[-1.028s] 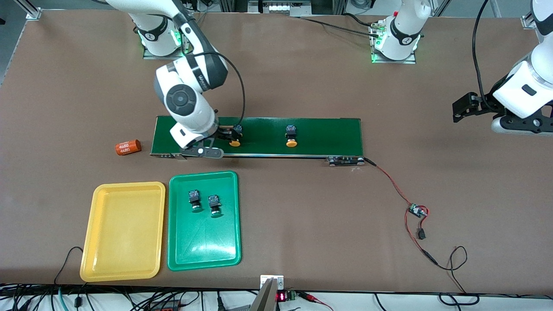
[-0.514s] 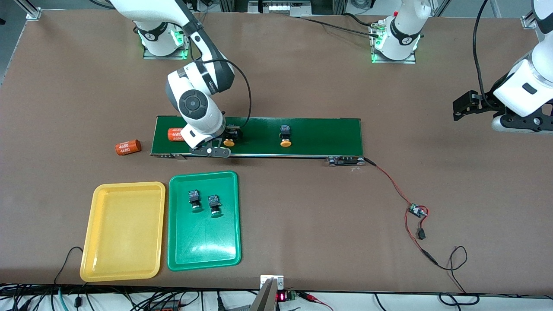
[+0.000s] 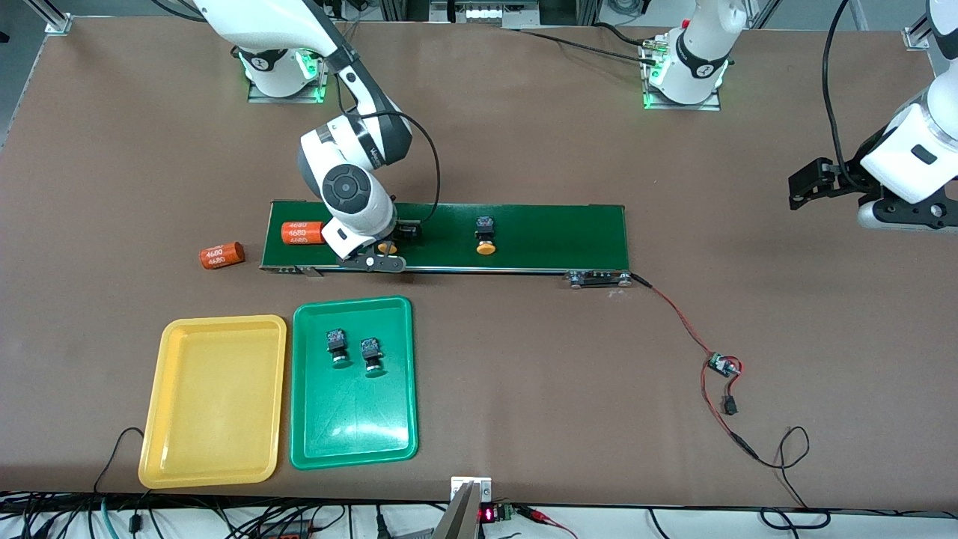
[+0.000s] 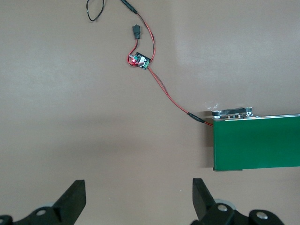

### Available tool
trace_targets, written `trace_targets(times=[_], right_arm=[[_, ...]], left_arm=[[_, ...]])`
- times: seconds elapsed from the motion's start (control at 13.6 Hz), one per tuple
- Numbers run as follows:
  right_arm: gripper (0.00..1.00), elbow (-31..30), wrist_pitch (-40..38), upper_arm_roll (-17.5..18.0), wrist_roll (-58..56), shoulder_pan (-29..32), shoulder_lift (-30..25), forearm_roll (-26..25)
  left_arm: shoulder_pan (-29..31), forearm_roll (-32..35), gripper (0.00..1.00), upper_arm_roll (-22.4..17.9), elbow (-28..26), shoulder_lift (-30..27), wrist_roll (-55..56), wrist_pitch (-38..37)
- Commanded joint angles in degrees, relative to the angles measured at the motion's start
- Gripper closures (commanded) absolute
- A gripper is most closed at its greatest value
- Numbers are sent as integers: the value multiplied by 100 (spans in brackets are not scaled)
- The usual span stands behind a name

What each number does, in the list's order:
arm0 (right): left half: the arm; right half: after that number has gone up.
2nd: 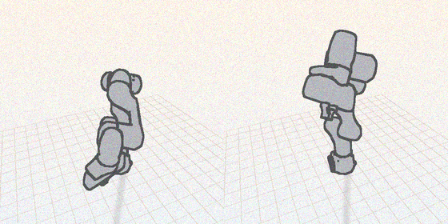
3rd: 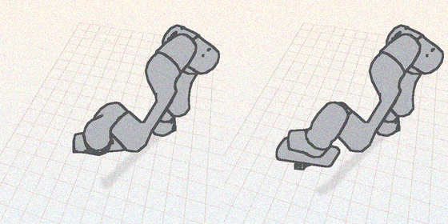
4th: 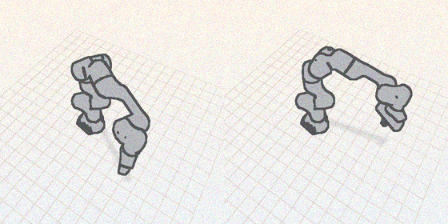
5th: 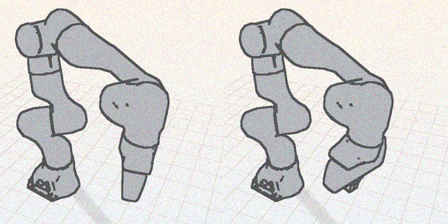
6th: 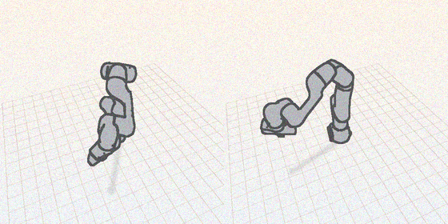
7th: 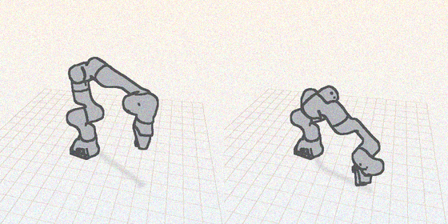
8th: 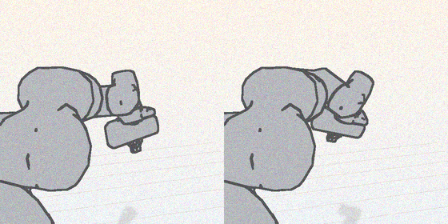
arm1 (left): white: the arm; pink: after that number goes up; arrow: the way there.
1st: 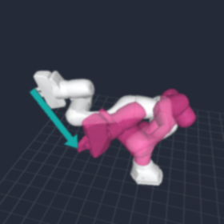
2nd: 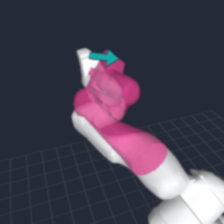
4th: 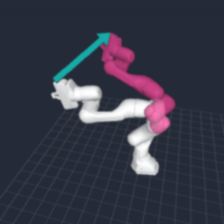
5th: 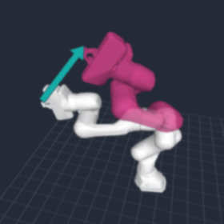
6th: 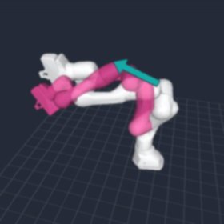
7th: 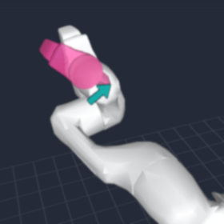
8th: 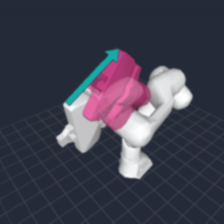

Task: Sort buttons by color to trays
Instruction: 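Grasp the yellow button with the right gripper and lift it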

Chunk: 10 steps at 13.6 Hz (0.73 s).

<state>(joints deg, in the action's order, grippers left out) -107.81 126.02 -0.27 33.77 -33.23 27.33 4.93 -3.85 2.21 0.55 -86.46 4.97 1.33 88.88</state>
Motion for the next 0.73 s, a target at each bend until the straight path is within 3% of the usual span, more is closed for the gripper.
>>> trace_targets(times=[0.0,0.22,0.66], right_arm=[[68,-91,11,18,-11,54,-114,61],[87,-22,-181,18,-20,89,-210,61],[87,847,-1272,-297,-1230,625,-518,-53]], left_arm=[[-1,96,0,16,76,-22,-81,-99],[-1,96,0,16,76,-31,-54,-117],[-1,96,0,-11,76,-31,-89,-170]])
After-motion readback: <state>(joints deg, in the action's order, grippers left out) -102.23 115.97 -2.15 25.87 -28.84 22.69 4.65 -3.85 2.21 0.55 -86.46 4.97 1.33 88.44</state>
